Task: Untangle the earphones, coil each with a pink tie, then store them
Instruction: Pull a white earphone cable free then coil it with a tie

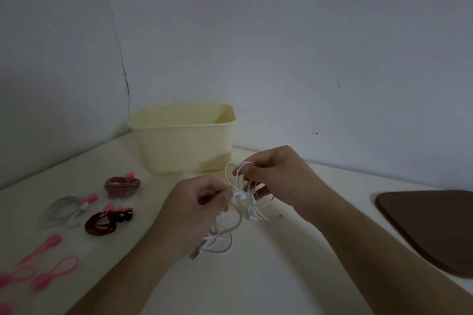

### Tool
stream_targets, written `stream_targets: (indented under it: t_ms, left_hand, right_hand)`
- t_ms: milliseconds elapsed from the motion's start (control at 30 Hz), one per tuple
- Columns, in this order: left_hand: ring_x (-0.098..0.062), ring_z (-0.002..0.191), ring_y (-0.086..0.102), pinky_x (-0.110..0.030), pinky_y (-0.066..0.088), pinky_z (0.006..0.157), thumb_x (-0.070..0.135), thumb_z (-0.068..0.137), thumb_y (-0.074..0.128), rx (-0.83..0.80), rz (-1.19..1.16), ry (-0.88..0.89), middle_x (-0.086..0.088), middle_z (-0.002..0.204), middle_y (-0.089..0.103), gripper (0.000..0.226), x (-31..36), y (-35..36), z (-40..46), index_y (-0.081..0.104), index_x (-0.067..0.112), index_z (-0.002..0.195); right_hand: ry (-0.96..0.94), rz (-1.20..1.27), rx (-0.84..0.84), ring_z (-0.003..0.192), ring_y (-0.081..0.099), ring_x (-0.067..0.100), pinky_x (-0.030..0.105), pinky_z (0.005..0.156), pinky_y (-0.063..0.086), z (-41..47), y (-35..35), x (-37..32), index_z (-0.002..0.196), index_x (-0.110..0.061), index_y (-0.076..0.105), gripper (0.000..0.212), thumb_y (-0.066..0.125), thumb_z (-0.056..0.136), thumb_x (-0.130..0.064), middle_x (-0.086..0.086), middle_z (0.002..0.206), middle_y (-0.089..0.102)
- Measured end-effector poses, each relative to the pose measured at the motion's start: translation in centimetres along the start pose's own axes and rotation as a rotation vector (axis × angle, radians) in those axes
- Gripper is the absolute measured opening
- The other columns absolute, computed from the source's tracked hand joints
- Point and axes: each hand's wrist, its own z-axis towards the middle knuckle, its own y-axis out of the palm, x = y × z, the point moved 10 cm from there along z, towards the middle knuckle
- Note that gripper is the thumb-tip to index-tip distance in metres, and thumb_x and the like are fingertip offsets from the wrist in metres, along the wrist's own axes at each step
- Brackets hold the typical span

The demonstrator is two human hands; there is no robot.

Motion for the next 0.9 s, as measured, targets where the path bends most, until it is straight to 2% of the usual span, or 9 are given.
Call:
stream_targets:
  t_ms: [133, 267, 333, 400, 533, 600, 733, 900]
  left_hand:
    - [-0.007, 0.057, 0.061, -0.027, 0.045, 0.062, 0.012, 0.096, 0.07, 0.106, -0.066, 0.02, 0.001, 0.07, 0.074, 0.017, 0.3, -0.9, 0.0, 0.077, 0.019, 0.082]
    - [-0.004, 0.05, 0.056, -0.025, 0.045, 0.056, 0.014, 0.098, 0.069, 0.18, -0.102, 0.0, 0.004, 0.069, 0.073, 0.015, 0.1, -1.9, 0.0, 0.076, 0.018, 0.085]
    - [-0.004, 0.05, 0.057, -0.029, 0.045, 0.057, 0.017, 0.099, 0.069, 0.189, -0.04, -0.012, 0.002, 0.072, 0.075, 0.016, -0.2, -2.1, 0.1, 0.075, 0.021, 0.084]
    - [-0.008, 0.047, 0.055, -0.027, 0.044, 0.051, 0.016, 0.1, 0.066, 0.229, -0.048, -0.032, -0.001, 0.069, 0.073, 0.018, -0.4, -2.4, 0.0, 0.072, 0.016, 0.083]
    - [-0.008, 0.041, 0.054, -0.02, 0.04, 0.041, 0.014, 0.101, 0.062, 0.325, -0.094, -0.085, -0.003, 0.064, 0.07, 0.02, -0.7, -3.7, 0.0, 0.07, 0.005, 0.085]
    - [-0.01, 0.048, 0.061, -0.023, 0.044, 0.046, 0.015, 0.097, 0.066, 0.316, -0.009, -0.085, 0.0, 0.068, 0.073, 0.018, -0.7, -3.8, 0.0, 0.072, 0.014, 0.079]
    - [-0.005, 0.059, 0.065, -0.02, 0.048, 0.051, 0.018, 0.087, 0.068, 0.279, 0.258, -0.022, 0.012, 0.07, 0.072, 0.012, 0.5, -3.1, -0.6, 0.07, 0.022, 0.076]
    - [-0.003, 0.065, 0.064, -0.03, 0.052, 0.058, 0.023, 0.089, 0.066, 0.264, 0.404, 0.075, 0.016, 0.072, 0.069, 0.015, 2.0, -2.6, -1.1, 0.069, 0.026, 0.074]
  right_hand:
    - [-0.033, -0.071, 0.001, 0.067, 0.068, 0.019, 0.034, 0.069, 0.063, 0.0, 0.1, -0.2, 0.09, -0.017, 0.087, 0.014, 0.075, 0.098, -0.018, 0.016, 0.088, 0.079]
    - [-0.049, -0.082, -0.021, 0.078, 0.074, 0.041, 0.042, 0.071, 0.064, 0.1, 0.2, -0.2, 0.09, -0.017, 0.087, 0.014, 0.075, 0.098, -0.017, 0.023, 0.088, 0.077]
    - [-0.062, -0.057, -0.034, 0.075, 0.072, 0.035, 0.037, 0.066, 0.063, 0.1, 0.1, -0.4, 0.091, -0.016, 0.087, 0.016, 0.073, 0.099, -0.015, 0.023, 0.091, 0.077]
    - [-0.076, -0.008, -0.011, 0.072, 0.069, 0.026, 0.033, 0.065, 0.062, 0.1, -0.4, -0.6, 0.091, -0.013, 0.086, 0.019, 0.07, 0.1, -0.011, 0.022, 0.094, 0.077]
    - [-0.062, -0.012, 0.05, 0.069, 0.067, 0.025, 0.034, 0.064, 0.061, 0.3, -1.5, -0.3, 0.087, -0.008, 0.084, 0.022, 0.067, 0.102, -0.01, 0.031, 0.093, 0.072]
    - [-0.039, 0.026, 0.053, 0.07, 0.068, 0.025, 0.037, 0.066, 0.06, 0.3, -1.7, 0.0, 0.089, -0.004, 0.082, 0.025, 0.064, 0.104, -0.01, 0.032, 0.093, 0.072]
    - [-0.055, 0.167, 0.109, 0.073, 0.069, 0.027, 0.033, 0.066, 0.059, 0.2, -3.4, -1.0, 0.092, -0.004, 0.082, 0.03, 0.056, 0.106, -0.01, 0.017, 0.083, 0.073]
    - [-0.141, 0.463, 0.233, 0.071, 0.068, 0.027, 0.036, 0.07, 0.057, 0.1, -6.9, -3.5, 0.097, 0.0, 0.078, 0.042, 0.056, 0.108, -0.034, 0.012, 0.081, 0.068]
